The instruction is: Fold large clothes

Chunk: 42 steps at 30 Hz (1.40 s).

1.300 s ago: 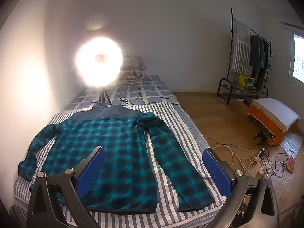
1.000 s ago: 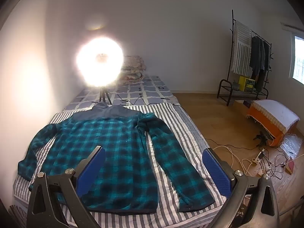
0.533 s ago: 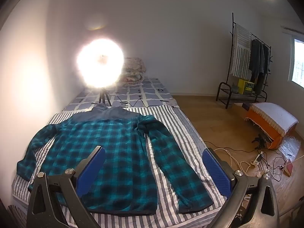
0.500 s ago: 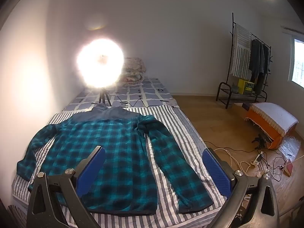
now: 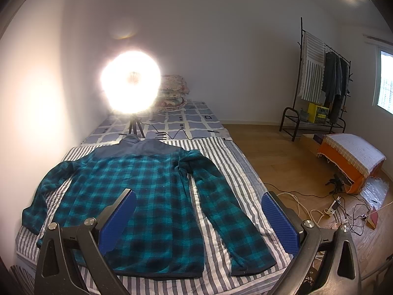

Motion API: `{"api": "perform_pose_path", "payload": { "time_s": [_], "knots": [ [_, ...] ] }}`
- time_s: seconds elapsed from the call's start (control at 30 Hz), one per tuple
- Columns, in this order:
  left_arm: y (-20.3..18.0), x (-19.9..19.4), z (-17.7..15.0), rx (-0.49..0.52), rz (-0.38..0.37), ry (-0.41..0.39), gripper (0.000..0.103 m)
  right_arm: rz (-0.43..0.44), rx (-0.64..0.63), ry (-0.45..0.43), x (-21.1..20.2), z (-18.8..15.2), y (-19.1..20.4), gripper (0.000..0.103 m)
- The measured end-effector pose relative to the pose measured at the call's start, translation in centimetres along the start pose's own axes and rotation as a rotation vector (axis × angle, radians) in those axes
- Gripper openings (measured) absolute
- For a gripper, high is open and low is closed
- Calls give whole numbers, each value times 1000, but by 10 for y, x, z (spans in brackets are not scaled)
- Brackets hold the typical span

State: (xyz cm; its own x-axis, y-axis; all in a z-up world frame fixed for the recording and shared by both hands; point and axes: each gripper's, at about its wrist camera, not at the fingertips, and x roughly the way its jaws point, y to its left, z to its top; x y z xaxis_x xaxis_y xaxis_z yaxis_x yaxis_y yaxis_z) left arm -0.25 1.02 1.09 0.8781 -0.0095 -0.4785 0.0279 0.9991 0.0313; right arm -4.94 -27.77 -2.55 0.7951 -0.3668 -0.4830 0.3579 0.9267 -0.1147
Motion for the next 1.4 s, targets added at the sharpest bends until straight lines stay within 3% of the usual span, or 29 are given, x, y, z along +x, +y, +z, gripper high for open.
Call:
{"api": "perform_pose_path", "payload": {
  "time_s": [1.4],
  "knots": [
    [2,-2,5,3,6,-8,103,-2,-6,-2,-1,1,6,103]
  ]
}}
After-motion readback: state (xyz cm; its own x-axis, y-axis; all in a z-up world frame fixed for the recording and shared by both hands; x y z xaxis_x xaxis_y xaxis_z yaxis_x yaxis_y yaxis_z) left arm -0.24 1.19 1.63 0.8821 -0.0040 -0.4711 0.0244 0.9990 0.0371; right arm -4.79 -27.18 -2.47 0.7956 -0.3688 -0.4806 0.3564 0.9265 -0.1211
